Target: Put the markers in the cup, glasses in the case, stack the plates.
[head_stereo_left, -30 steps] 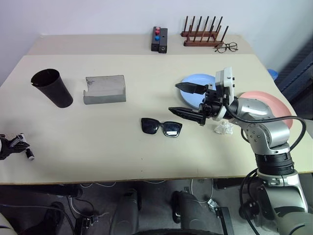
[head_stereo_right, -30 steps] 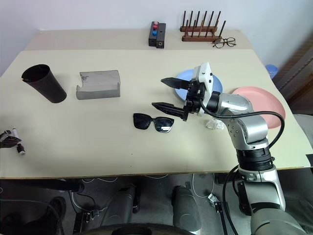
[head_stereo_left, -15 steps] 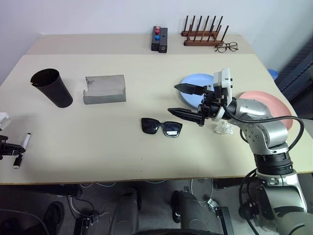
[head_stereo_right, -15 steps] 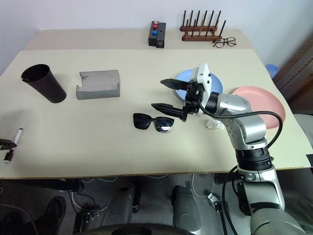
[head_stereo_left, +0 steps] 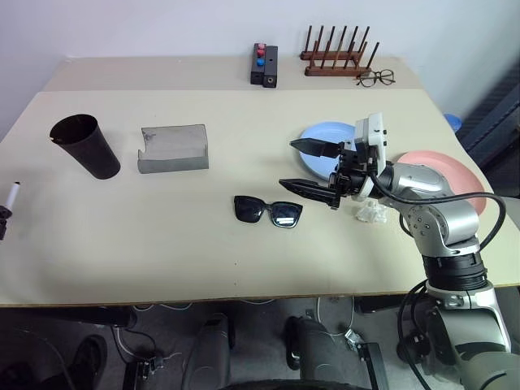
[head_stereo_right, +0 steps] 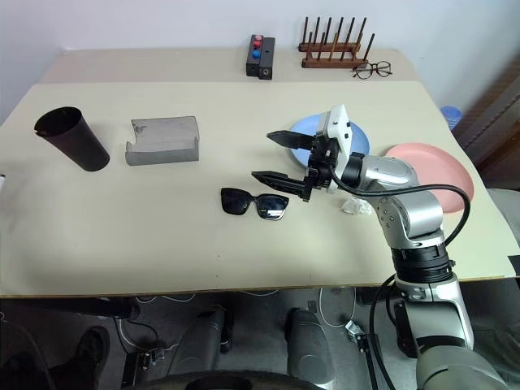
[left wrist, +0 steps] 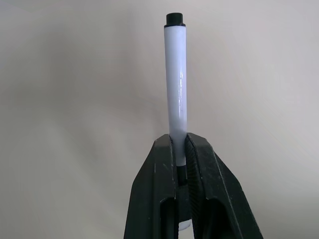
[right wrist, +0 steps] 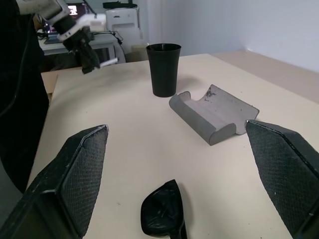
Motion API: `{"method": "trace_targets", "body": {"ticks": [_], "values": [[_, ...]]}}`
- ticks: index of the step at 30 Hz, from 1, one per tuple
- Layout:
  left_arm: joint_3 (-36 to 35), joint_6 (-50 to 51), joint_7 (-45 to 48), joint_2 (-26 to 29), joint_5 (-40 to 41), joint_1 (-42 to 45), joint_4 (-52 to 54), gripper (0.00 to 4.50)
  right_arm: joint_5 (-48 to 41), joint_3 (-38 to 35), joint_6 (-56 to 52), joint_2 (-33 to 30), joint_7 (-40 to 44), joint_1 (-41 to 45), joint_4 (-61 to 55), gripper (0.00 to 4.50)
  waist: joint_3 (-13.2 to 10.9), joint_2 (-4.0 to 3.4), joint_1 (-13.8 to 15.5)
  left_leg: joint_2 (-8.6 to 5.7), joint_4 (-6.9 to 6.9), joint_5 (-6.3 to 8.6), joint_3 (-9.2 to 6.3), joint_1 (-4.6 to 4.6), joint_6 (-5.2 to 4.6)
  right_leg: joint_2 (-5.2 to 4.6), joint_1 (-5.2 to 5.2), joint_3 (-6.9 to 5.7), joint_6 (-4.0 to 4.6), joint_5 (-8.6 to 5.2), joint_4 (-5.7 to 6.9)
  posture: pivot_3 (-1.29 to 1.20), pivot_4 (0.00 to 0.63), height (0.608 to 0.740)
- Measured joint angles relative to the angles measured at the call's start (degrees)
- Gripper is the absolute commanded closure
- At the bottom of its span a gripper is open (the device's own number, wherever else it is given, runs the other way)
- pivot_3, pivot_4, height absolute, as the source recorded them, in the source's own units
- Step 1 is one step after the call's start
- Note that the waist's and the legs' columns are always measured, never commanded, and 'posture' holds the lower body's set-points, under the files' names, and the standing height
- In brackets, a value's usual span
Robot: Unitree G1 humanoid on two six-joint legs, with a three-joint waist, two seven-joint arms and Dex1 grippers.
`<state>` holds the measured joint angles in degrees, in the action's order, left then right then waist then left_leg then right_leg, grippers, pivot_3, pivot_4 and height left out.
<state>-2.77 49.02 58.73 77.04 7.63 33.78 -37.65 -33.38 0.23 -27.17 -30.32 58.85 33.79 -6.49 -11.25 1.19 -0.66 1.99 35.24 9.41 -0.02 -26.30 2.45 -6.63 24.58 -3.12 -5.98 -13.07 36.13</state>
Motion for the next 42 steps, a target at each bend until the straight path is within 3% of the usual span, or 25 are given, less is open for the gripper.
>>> {"method": "trace_targets", "body": {"ticks": [6, 12, 22, 29, 35, 42], "values": [[-5.8, -1.2, -2.2, 0.0, 1.7, -3.5, 2.2, 4.46, 0.1, 0.1, 0.0, 0.1, 0.1, 0.1, 0.1, 0.00, 0.0, 0.00, -0.1, 0.01, -0.01, 0.00, 0.00, 0.00, 0.00, 0.02, 0.01, 0.00, -0.01, 0.01, 0.01, 0.00, 0.150, 0.740], [-17.2, -10.9, -7.2, -1.1, 4.5, -3.9, 4.3, 4.46, 0.2, 0.1, 0.1, 0.1, 0.2, 0.1, 0.2, 0.00, 0.0, 0.01, 0.0, 0.01, 0.00, 0.00, 0.01, 0.00, 0.00, 0.01, -0.01, 0.00, -0.01, 0.01, -0.02, 0.00, 0.150, 0.740], [-27.4, -25.8, -13.3, -10.4, 10.8, 3.1, 4.3, 4.46, 0.5, -0.1, 0.1, 0.2, 0.1, 1.3, 1.2, 0.00, 0.0, 0.03, 0.1, 0.00, 0.05, -0.01, 0.02, 0.01, -0.01, 0.02, -0.07, -0.01, -0.20, 0.11, 0.02, 0.00, 0.150, 0.740], [-28.3, -36.4, -16.4, -17.5, 14.1, 14.2, -1.9, 4.46, 0.8, -0.7, 1.6, 0.8, -0.9, 2.4, 2.3, 0.00, 0.0, 0.04, 0.1, -0.01, 0.11, -0.02, 0.02, 0.02, -0.02, 0.04, -0.10, -0.02, -0.22, 0.12, 0.06, 0.00, 0.150, 0.740], [-28.2, -45.4, -17.3, -21.9, 14.1, 15.6, -9.6, 4.46, 0.6, -1.8, 1.9, 1.5, -2.7, 2.7, 2.4, 0.00, 0.0, 0.04, 0.0, 0.00, 0.11, -0.02, 0.01, 0.05, -0.03, 0.05, -0.10, -0.02, -0.22, 0.12, 0.10, 0.00, 0.150, 0.740], [-27.7, -48.9, -16.3, -26.1, 14.4, 15.3, -12.0, 4.46, -1.7, -4.2, 1.2, 2.3, -4.7, 2.8, 2.2, 0.00, 0.0, 0.06, 0.0, -0.01, 0.13, -0.02, 0.01, 0.04, -0.03, 0.05, -0.14, -0.02, -0.22, 0.13, 0.08, 0.00, 0.150, 0.740]]}}
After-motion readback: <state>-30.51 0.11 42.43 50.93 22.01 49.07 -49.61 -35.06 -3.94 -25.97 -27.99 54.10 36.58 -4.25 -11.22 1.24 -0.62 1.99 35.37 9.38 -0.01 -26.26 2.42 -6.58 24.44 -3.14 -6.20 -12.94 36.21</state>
